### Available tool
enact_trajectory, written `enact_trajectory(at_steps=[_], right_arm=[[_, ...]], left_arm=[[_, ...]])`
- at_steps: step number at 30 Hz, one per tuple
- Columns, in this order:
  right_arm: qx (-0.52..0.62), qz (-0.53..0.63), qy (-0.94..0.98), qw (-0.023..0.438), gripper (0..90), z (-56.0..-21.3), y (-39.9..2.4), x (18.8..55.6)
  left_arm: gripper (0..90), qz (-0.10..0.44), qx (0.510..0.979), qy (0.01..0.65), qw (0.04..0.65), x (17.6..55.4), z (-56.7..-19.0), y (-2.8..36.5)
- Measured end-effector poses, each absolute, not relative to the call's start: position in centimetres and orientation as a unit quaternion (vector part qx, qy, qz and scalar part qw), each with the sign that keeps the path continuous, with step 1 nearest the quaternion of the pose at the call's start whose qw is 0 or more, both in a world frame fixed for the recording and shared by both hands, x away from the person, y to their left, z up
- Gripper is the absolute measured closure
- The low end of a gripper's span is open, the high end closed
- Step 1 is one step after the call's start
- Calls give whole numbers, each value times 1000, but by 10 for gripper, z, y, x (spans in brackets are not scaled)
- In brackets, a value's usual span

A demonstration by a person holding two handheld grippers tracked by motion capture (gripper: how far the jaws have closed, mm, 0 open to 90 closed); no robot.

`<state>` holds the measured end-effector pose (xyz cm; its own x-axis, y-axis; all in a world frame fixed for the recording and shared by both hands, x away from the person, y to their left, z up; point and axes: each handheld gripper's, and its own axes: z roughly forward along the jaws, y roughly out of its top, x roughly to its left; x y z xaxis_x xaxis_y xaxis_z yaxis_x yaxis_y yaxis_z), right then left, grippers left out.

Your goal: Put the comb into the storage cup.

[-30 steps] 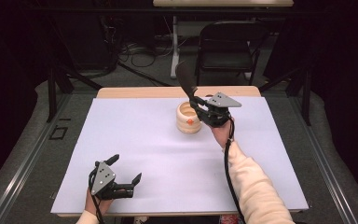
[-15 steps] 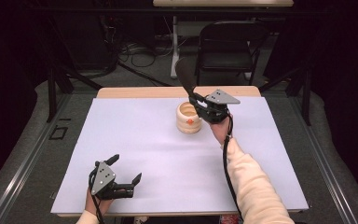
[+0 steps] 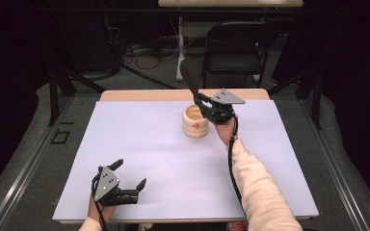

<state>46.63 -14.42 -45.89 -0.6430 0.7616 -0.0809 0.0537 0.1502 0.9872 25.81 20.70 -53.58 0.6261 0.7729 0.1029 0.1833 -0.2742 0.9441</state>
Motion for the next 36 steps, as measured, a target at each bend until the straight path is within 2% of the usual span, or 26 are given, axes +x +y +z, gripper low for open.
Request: enact_trajectory(at_steps=[19,36], right_arm=[[285,586,691,311,724,-458,-137,479],[278,585,697,308,724,-471,-128,489]], left_arm=[[2,289,744,321,509,258,-536,207],[2,290,744,321,509,258,-536,207]])
